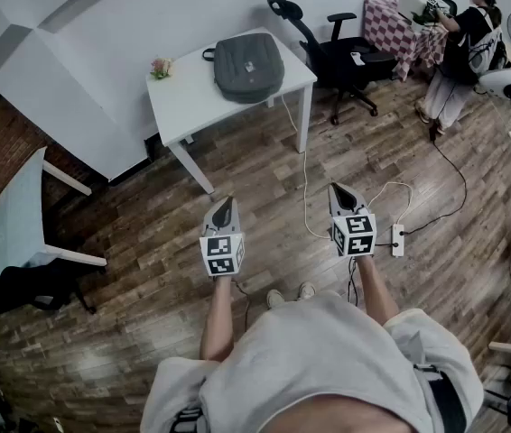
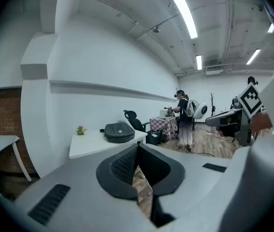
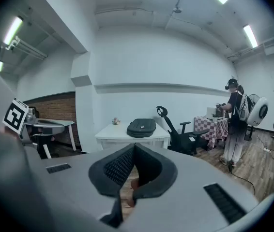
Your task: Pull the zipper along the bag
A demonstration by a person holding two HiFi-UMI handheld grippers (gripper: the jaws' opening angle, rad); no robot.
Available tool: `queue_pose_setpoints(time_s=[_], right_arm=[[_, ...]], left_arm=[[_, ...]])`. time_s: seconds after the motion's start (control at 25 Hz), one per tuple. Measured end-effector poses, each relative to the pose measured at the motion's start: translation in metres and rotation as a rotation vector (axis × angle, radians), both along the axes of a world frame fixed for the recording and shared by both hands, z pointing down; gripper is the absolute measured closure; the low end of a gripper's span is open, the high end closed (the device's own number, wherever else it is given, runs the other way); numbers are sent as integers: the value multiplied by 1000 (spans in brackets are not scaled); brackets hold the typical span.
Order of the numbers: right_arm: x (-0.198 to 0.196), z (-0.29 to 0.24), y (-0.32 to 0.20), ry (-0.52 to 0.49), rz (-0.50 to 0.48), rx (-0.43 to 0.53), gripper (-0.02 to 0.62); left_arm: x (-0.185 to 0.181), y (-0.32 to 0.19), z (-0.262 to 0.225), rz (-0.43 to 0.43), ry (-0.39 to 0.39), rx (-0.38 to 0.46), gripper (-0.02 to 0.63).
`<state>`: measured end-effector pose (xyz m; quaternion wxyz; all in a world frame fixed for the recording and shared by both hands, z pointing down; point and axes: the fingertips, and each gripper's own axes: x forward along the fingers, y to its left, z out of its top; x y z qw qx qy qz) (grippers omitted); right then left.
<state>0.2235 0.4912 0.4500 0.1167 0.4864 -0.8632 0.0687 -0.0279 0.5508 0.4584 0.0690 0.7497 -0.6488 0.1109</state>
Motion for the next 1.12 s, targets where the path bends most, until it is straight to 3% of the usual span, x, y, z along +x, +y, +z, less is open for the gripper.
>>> queue_pose_setpoints(time_s=[0.4, 1.12], right_arm=[[6, 4, 5, 11, -14, -10, 581], [36, 13, -30, -25, -81, -27, 581]], left_arm=[[6, 2, 2, -11, 3, -7, 580], [55, -20, 5, -64, -4, -17, 580]])
